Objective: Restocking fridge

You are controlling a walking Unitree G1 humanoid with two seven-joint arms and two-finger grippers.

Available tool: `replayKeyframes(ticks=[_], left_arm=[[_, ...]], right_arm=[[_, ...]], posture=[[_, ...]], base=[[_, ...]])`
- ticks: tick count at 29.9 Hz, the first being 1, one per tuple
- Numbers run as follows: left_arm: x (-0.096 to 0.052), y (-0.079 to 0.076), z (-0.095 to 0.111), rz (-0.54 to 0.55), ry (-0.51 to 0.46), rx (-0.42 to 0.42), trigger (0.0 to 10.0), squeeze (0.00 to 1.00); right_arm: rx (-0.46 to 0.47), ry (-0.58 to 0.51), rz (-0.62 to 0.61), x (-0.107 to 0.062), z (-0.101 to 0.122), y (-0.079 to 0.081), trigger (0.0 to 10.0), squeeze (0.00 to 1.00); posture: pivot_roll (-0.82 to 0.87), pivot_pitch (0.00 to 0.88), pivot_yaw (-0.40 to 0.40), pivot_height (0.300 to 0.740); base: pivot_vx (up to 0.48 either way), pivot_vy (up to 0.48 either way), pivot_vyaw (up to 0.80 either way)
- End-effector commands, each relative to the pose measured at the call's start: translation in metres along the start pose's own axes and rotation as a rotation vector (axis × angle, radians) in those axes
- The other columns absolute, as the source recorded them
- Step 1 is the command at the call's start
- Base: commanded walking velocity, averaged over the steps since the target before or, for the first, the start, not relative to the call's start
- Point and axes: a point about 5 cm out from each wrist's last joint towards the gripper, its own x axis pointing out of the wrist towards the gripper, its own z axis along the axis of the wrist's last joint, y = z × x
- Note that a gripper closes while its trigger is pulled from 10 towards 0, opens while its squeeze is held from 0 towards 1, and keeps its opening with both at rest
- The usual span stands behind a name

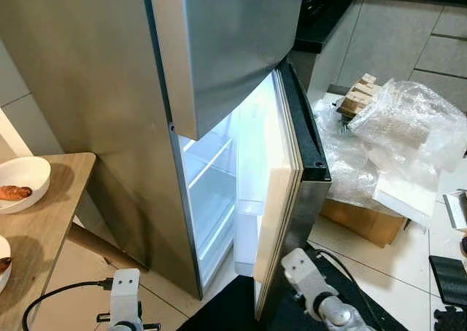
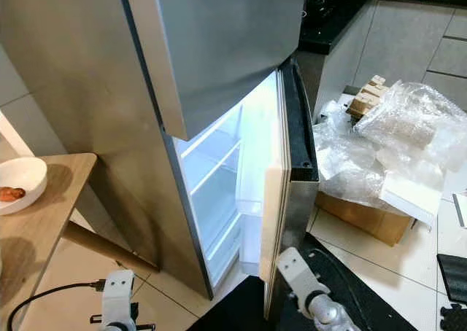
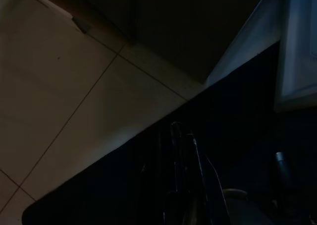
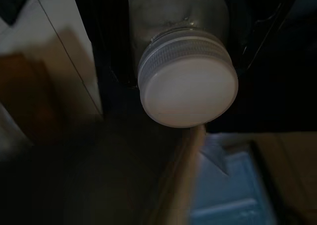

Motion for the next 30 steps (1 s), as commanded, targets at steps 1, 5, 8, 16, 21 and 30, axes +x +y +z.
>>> replayKeyframes(ticks=[1, 5, 8, 16, 21, 30], left_arm=[[0.0, -0.004, 0.003, -0.027, -0.026, 0.026, 10.0, 0.0], [0.003, -0.018, 0.02, -0.142, -0.125, 0.122, 10.0, 0.0], [0.003, -0.033, 0.03, -0.26, -0.182, 0.118, 10.0, 0.0], [-0.003, -0.047, 0.033, -0.463, -0.241, 0.146, 10.0, 0.0], [-0.013, -0.055, 0.043, -0.646, -0.341, 0.208, 10.0, 0.0], [-0.024, -0.064, 0.062, -0.808, -0.438, 0.294, 10.0, 0.0]], right_arm=[[-0.053, -0.056, 0.043, 0.004, 0.013, 0.003, 10.0, 0.0], [-0.148, -0.098, 0.118, 0.008, 0.026, 0.009, 10.0, 0.0], [-0.21, -0.129, 0.155, 0.011, 0.035, 0.012, 10.0, 0.0], [-0.316, -0.21, 0.214, 0.017, 0.06, 0.017, 10.0, 0.0], [-0.254, -0.246, 0.149, 0.02, 0.072, 0.01, 10.0, 0.0], [-0.164, -0.294, 0.158, 0.023, 0.087, 0.014, 10.0, 0.0]], posture=[[-0.14, 0.058, 0.01, 0.74], [-0.14, 0.063, 0.012, 0.74], [-0.14, 0.065, 0.013, 0.74], [-0.14, 0.072, 0.013, 0.74], [-0.13, 0.077, 0.007, 0.74], [-0.13, 0.077, 0.007, 0.74]], base=[[0.0, 0.0, 0.0], [0.0, 0.0, 0.0], [0.0, 0.0, 0.0], [0.0, 0.0, 0.0], [0.0, 0.0, 0.0], [0.0, 0.0, 0.0]])
